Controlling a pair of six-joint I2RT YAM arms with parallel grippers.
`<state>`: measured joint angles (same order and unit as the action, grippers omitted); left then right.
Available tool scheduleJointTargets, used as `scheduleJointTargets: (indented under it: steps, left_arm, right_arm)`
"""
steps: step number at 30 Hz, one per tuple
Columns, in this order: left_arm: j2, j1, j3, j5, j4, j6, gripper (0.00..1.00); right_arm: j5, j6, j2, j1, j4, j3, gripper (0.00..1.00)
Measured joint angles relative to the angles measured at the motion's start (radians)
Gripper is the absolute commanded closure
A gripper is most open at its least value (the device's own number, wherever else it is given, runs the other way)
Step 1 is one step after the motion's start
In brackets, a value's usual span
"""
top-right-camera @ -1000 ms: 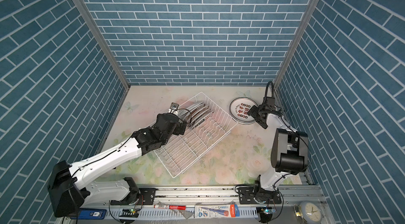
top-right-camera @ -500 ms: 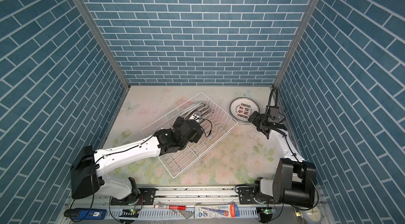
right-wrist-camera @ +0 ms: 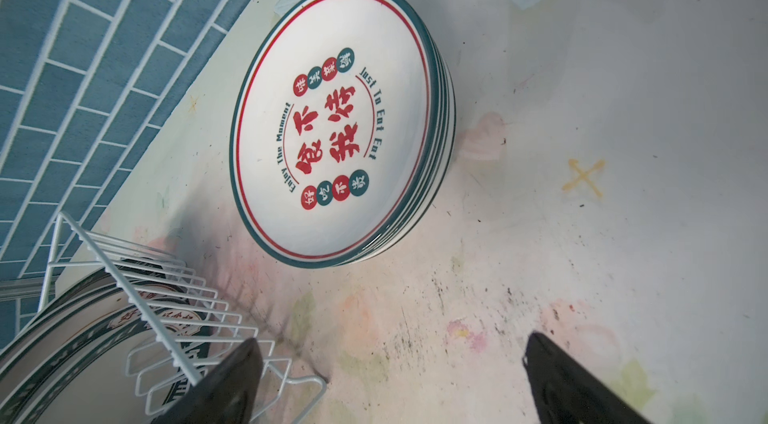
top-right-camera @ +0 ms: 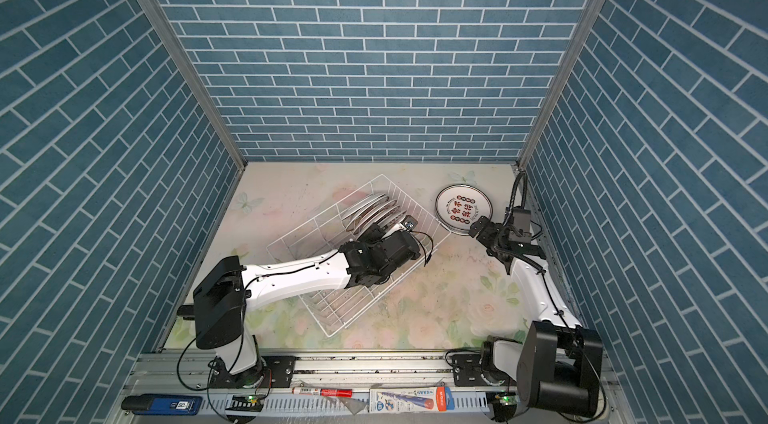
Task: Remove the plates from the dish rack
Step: 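Lower the left gripper onto the next rack plate while the right gripper withdraws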
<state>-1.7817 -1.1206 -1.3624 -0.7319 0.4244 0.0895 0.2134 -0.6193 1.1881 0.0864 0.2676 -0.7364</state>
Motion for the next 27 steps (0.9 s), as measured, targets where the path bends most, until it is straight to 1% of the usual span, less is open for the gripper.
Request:
scheduleJointTargets:
  steps: [1,2,10,20,27]
  left_arm:
    - [-0.008,0.002,-0.007,-0.001,0.0,-0.006,0.29]
    - [-0.014,0.004,-0.013,-0.002,0.001,-0.011,0.31]
    - [-0.022,0.043,-0.029,-0.008,0.005,-0.037,0.31]
    - [-0.056,0.056,-0.06,-0.008,0.005,-0.057,0.38]
    - [-0.069,0.071,-0.065,-0.007,0.005,-0.06,0.39]
  right_arm:
    - [0.001,0.0,0.0,0.0,0.0,0.0,0.01]
    - [0.003,0.0,0.0,0.0,-0.001,0.001,0.01]
    - [0.019,0.0,0.0,0.0,-0.007,0.005,0.01]
    - [0.029,0.0,0.0,0.0,-0.008,0.005,0.01]
    - [0.04,0.0,0.0,0.0,-0.011,0.005,0.01]
